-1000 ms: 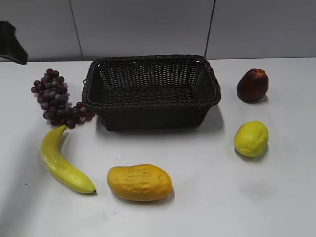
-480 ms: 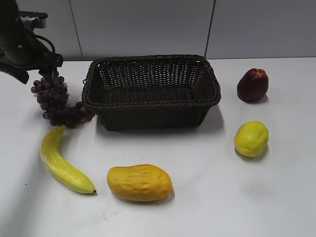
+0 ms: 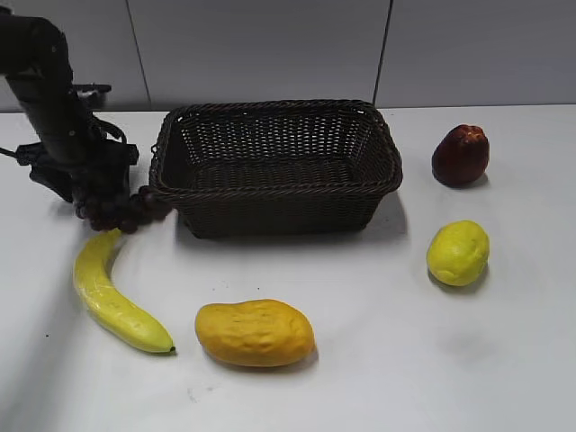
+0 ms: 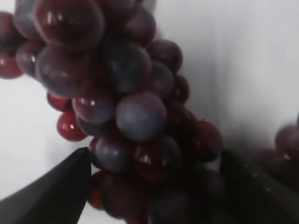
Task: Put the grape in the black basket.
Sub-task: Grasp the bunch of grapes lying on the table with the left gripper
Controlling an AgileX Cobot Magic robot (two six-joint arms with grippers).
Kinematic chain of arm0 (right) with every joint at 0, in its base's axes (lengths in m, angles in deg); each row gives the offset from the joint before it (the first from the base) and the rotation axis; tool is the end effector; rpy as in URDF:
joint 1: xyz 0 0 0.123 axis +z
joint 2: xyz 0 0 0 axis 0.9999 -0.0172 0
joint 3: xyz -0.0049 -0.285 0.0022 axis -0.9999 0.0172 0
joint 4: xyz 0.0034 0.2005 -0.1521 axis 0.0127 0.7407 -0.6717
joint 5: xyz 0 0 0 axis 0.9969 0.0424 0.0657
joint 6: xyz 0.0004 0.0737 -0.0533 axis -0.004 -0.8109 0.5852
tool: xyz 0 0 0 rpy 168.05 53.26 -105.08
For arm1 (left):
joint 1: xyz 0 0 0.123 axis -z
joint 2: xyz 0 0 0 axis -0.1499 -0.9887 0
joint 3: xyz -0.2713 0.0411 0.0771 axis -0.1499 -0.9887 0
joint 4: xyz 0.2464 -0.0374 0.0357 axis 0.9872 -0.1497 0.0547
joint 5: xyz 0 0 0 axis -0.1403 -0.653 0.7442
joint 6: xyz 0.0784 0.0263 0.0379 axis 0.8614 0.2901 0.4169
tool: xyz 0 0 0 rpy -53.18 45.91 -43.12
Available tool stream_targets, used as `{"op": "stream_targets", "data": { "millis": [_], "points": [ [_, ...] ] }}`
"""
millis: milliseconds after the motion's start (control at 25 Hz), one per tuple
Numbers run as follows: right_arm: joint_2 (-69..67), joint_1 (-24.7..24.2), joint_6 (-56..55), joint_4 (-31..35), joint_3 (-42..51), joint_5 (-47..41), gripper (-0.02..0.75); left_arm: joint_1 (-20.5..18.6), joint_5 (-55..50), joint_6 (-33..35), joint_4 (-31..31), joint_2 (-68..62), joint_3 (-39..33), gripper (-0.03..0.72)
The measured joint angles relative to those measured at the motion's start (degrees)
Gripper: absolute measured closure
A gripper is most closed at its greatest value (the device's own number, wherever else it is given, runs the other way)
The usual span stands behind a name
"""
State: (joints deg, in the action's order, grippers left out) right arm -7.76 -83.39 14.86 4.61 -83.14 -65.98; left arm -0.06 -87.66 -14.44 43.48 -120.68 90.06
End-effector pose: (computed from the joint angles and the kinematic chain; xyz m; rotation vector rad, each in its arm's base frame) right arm -0.0028 -0.0009 0.2788 -0.1247 2.0278 0.0362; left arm 0.4469 -0.0735 0.1337 0.2294 2.9811 -0.1163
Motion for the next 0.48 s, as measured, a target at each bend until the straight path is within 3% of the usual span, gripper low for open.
{"op": "stream_targets", "data": {
  "millis": [280,480],
  "points": [
    [0.0,0.0,0.0,0.0,0.0,0.0,0.149,-0.5,-0.3,-0.9,-1.0,-1.7,0.4,0.059],
    [-0.3,0.0,0.0,0.0,0.0,0.0,0.149,-0.6,0.0,-1.0,-1.4,-1.7,0.5,0.232]
  ]
}}
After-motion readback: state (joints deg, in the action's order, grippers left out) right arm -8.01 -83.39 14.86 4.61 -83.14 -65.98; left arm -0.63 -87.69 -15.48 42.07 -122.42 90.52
